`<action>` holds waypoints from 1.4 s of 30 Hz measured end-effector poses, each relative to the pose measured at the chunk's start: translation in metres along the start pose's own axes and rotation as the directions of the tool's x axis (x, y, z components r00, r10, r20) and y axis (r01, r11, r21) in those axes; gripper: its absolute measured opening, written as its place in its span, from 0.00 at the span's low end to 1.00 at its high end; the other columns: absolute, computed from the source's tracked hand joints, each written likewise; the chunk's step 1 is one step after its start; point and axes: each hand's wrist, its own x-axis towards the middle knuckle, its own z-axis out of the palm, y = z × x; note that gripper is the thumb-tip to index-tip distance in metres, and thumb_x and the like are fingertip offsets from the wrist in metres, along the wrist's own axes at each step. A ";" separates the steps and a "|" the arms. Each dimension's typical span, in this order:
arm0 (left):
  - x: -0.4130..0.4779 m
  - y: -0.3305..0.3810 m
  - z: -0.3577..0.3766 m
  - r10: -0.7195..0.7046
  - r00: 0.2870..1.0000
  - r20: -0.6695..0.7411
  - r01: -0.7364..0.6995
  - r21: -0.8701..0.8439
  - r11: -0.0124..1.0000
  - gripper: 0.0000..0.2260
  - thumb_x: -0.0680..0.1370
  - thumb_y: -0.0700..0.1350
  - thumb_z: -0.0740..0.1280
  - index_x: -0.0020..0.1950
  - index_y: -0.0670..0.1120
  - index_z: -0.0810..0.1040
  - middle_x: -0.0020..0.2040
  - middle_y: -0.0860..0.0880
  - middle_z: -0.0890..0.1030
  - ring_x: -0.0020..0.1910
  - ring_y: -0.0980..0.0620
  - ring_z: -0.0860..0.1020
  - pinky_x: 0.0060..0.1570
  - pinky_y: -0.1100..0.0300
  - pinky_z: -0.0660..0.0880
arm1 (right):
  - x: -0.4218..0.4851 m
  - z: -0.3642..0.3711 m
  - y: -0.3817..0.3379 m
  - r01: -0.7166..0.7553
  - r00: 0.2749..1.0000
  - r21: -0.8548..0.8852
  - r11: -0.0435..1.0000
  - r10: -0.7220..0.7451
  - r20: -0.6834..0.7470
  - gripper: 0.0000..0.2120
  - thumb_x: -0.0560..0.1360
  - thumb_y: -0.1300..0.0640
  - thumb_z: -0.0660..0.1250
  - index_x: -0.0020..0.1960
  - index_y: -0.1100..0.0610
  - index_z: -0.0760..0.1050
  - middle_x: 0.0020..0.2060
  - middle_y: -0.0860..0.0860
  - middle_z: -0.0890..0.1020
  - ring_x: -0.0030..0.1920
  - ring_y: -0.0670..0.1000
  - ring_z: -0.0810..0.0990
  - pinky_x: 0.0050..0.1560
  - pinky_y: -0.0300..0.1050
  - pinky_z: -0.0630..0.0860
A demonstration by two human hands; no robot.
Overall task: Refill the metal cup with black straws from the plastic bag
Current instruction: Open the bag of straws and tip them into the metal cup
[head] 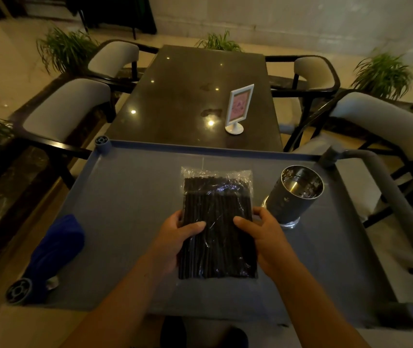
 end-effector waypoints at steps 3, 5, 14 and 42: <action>-0.006 0.001 0.002 0.002 0.999 0.046 -0.001 -0.012 1.000 0.24 0.68 0.42 0.75 0.62 0.45 0.76 0.54 0.39 0.85 0.54 0.37 0.84 0.50 0.41 0.81 | -0.004 -0.001 -0.001 0.020 1.000 0.015 1.000 -0.020 0.012 0.18 0.72 0.63 0.72 0.60 0.56 0.71 0.53 0.56 0.84 0.51 0.56 0.85 0.51 0.55 0.82; -0.010 0.002 0.004 0.020 0.998 0.054 -0.020 0.002 1.000 0.22 0.69 0.42 0.74 0.62 0.44 0.76 0.53 0.38 0.85 0.53 0.36 0.83 0.51 0.40 0.81 | -0.007 0.000 -0.002 0.034 0.999 0.015 0.999 -0.035 0.030 0.16 0.73 0.65 0.71 0.58 0.57 0.74 0.52 0.56 0.85 0.51 0.55 0.85 0.49 0.52 0.83; -0.017 0.009 0.016 0.005 0.994 0.108 0.000 -0.048 0.999 0.25 0.69 0.44 0.77 0.64 0.44 0.76 0.57 0.36 0.83 0.56 0.35 0.83 0.50 0.41 0.81 | -0.013 -0.008 -0.007 0.074 0.997 -0.026 0.997 -0.073 0.025 0.15 0.72 0.63 0.71 0.58 0.58 0.76 0.50 0.56 0.86 0.51 0.57 0.85 0.51 0.55 0.82; -0.017 0.025 0.028 0.082 0.994 0.066 -0.081 -0.019 0.997 0.21 0.68 0.39 0.76 0.60 0.38 0.78 0.52 0.36 0.85 0.51 0.36 0.85 0.44 0.48 0.82 | -0.001 -0.001 -0.044 0.165 0.985 -0.211 0.963 -0.172 -0.013 0.24 0.70 0.61 0.74 0.62 0.51 0.70 0.56 0.56 0.81 0.53 0.55 0.83 0.53 0.52 0.80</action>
